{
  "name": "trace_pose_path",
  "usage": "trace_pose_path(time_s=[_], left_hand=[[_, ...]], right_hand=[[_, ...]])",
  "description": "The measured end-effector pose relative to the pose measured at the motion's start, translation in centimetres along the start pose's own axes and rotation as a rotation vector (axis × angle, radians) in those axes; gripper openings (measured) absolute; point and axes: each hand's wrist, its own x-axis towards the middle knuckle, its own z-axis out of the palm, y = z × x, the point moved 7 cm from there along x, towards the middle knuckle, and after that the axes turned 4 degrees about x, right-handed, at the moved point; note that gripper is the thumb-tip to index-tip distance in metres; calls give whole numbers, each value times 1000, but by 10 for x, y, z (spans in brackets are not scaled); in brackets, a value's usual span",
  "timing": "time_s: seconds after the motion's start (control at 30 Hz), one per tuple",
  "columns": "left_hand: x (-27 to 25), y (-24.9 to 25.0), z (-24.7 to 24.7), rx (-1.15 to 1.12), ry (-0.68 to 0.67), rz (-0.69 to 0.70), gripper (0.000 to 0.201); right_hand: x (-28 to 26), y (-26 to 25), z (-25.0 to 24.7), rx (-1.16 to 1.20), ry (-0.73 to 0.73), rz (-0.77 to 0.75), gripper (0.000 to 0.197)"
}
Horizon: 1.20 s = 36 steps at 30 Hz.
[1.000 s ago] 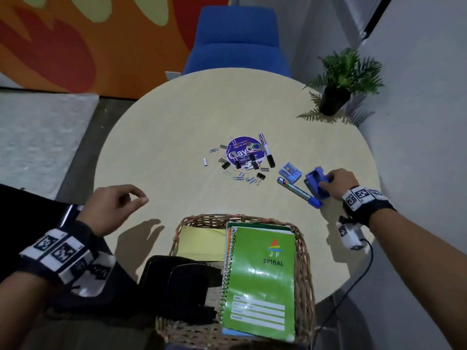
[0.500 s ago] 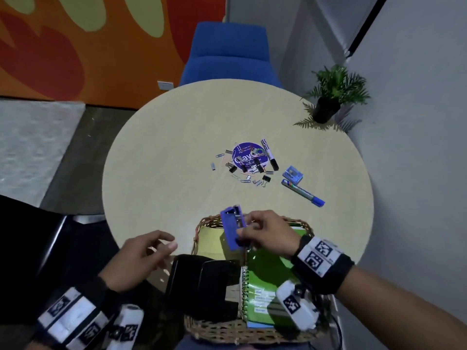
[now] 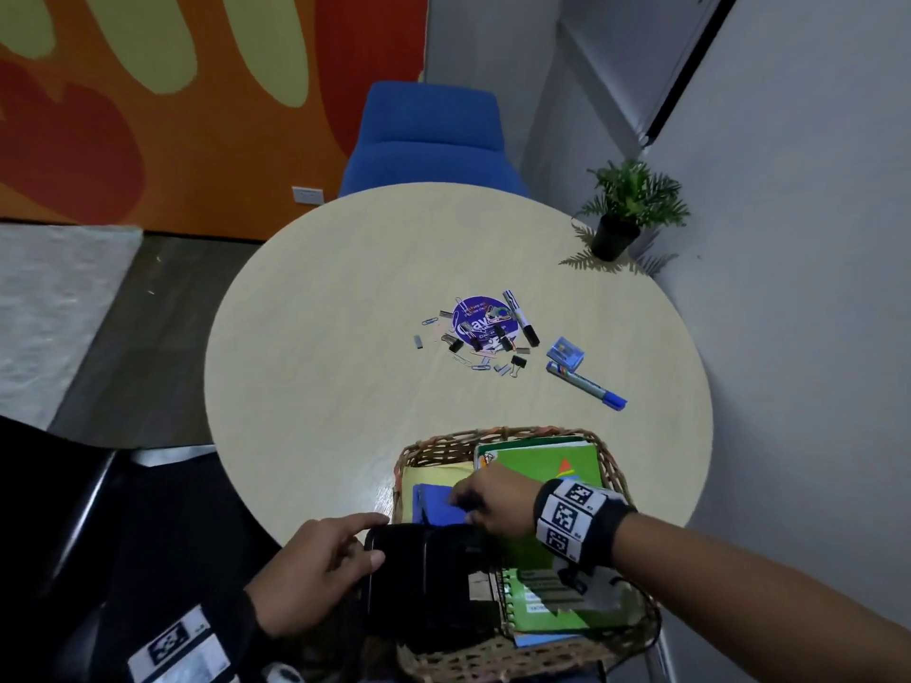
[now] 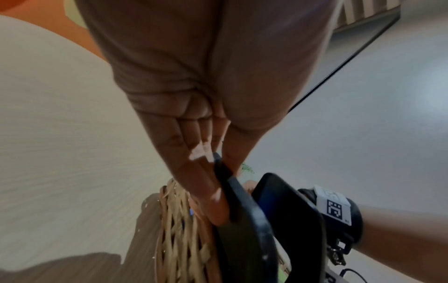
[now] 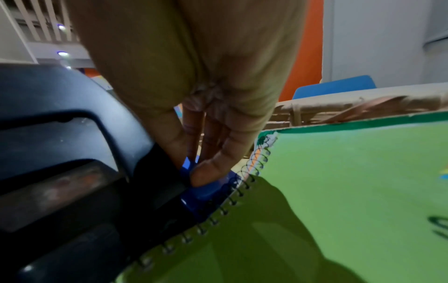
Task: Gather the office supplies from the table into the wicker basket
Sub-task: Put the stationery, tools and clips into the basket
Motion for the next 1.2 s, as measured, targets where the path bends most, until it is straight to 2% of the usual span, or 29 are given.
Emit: trace_pose_path(time_s=[0.07,0.2,0.27,0.33,0.43,0.53,0.6,0.67,0.77,0.87,0.93,1.07,1.2], left_hand=[[2,1,-2,-7,-18,-19,25],[10,7,-34,82,38,-41,42],[22,14,-61,162,135,-36,32],[39,29,-83,237,215,-20,19],[81,67,-97,404,258,27,12],[147,117,-86,591,262,151,23],[203,147,-63,671,231,227,27],[261,169,-36,694,187,223,28],[343,181,9,668,90,115,29],[399,181,44,681,41,-2,29],[421,181,58,685,35,-56,33],[440,170,80,701,32,-123,56],[440,181,79,664,44,-87,55]], right_hand=[[2,0,2,-2,-5,-2,35],[-2,1,-20,21,4,-19,29],[-5,14,-57,87,125,-5,24],[-7,43,-105,119,318,32,20],[-13,105,-169,84,584,186,14],[-14,174,-195,-8,610,415,22],[-13,210,-194,-59,551,524,33],[-8,234,-186,-100,502,550,39],[-1,254,-166,-164,473,504,31],[-2,265,-147,-155,513,436,24],[-3,267,-138,-153,544,386,21],[-7,271,-120,-160,551,340,24],[-27,272,-120,-134,534,315,20]])
